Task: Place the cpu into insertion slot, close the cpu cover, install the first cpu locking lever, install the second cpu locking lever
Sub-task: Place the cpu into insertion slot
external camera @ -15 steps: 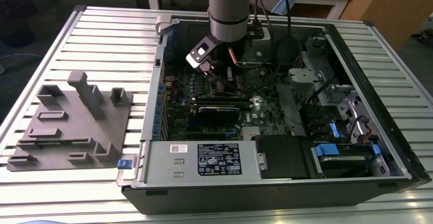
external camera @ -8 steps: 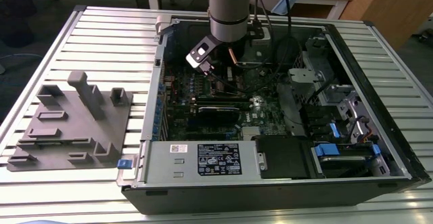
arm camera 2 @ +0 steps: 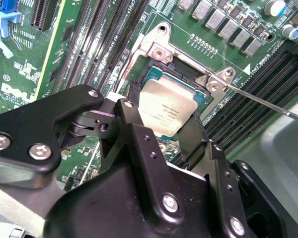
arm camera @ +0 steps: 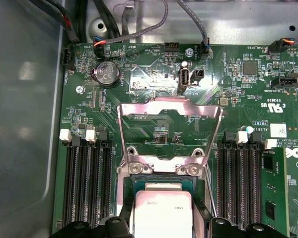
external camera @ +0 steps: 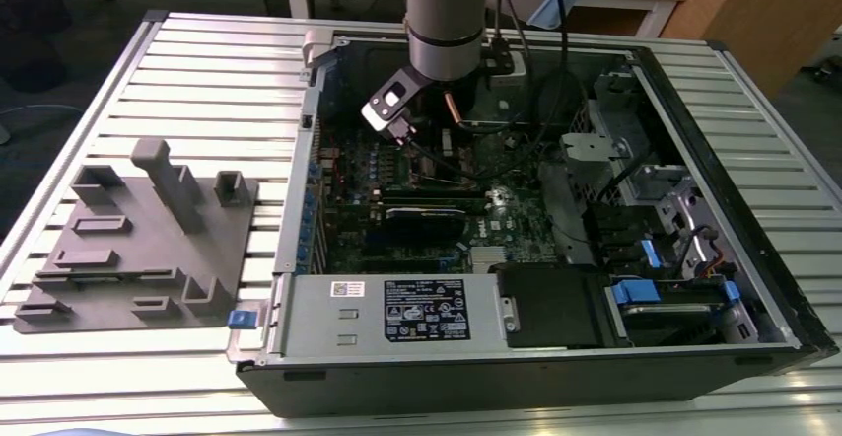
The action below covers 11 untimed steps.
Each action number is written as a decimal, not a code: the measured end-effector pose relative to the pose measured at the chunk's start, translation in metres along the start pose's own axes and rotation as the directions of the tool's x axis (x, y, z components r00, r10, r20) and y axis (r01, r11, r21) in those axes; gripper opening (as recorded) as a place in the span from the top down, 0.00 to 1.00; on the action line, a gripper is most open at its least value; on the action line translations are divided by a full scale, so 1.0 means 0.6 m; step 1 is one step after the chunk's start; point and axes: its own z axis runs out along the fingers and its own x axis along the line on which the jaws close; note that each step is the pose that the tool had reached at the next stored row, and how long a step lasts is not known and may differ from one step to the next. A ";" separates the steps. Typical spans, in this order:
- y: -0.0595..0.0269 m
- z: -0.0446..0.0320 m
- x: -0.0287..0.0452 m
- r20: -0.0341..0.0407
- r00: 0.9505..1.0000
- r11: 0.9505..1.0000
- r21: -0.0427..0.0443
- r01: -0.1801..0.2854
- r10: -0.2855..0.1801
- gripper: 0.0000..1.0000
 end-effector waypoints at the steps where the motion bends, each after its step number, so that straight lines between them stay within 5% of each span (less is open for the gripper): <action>1: 0.000 0.000 0.000 0.000 1.000 1.000 0.000 0.000 0.000 0.45; 11: 0.001 0.000 -0.001 0.001 1.000 1.000 0.000 -0.006 0.006 0.45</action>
